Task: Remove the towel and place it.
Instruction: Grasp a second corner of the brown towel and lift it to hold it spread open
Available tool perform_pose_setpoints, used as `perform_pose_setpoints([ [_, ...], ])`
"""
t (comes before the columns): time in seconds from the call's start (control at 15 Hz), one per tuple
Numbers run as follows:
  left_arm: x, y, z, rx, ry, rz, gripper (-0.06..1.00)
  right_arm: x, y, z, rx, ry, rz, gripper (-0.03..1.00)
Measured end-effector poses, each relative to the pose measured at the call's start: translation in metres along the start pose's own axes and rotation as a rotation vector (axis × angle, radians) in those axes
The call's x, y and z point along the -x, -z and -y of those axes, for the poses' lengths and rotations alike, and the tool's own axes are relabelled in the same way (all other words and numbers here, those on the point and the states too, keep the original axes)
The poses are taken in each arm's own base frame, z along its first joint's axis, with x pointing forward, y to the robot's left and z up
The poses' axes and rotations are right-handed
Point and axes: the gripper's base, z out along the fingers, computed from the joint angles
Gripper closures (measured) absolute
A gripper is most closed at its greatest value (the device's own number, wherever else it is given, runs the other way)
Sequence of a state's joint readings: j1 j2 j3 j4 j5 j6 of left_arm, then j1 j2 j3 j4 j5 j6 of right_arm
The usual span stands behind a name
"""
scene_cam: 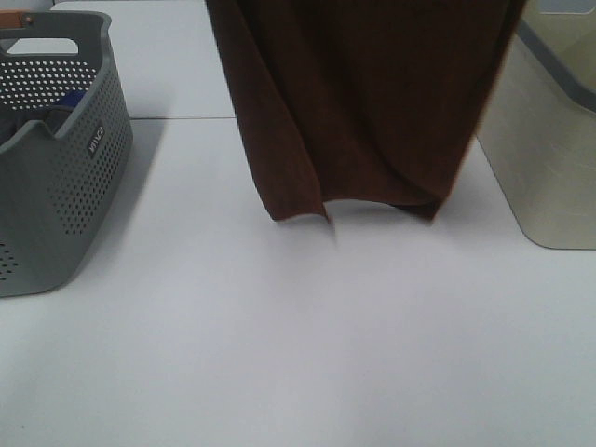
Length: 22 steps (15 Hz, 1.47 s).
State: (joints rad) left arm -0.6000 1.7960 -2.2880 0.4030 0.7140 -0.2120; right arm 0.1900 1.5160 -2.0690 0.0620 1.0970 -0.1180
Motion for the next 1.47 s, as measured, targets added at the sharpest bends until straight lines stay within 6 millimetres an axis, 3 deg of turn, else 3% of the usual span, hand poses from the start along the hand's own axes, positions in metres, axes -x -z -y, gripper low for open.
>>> perform_pose_setpoints([
  [0.2, -0.013, -0.011, 0.001, 0.029, -0.027, -0.073, 0.94, -0.007, -0.02, 0.0, 0.009, -0.002, -0.076, 0.97],
  [0.4, -0.048, -0.047, 0.004, 0.063, -0.068, -0.188, 0.94, -0.017, -0.056, 0.003, 0.002, 0.002, -0.161, 0.97],
  [0.6, -0.093, -0.099, -0.013, 0.101, -0.037, -0.22, 0.94, -0.018, -0.106, 0.007, -0.02, 0.016, -0.094, 0.97],
  [0.8, -0.105, -0.126, -0.041, 0.114, -0.009, -0.08, 0.94, -0.017, -0.152, 0.006, -0.035, 0.088, 0.049, 0.97],
  [1.0, -0.079, -0.124, -0.058, 0.09, -0.007, 0.175, 0.94, 0.002, -0.153, 0.008, -0.076, 0.16, 0.269, 0.97],
  [1.2, -0.051, -0.113, -0.058, 0.075, -0.047, 0.342, 0.94, 0.024, -0.124, 0.008, -0.111, 0.213, 0.45, 0.97],
  [1.33, -0.053, -0.114, -0.058, 0.077, -0.049, 0.333, 0.94, 0.024, -0.122, 0.008, -0.11, 0.224, 0.437, 0.97],
  [1.47, -0.067, -0.122, -0.059, 0.102, -0.043, 0.238, 0.94, 0.014, -0.133, 0.007, -0.088, 0.225, 0.342, 0.97],
])
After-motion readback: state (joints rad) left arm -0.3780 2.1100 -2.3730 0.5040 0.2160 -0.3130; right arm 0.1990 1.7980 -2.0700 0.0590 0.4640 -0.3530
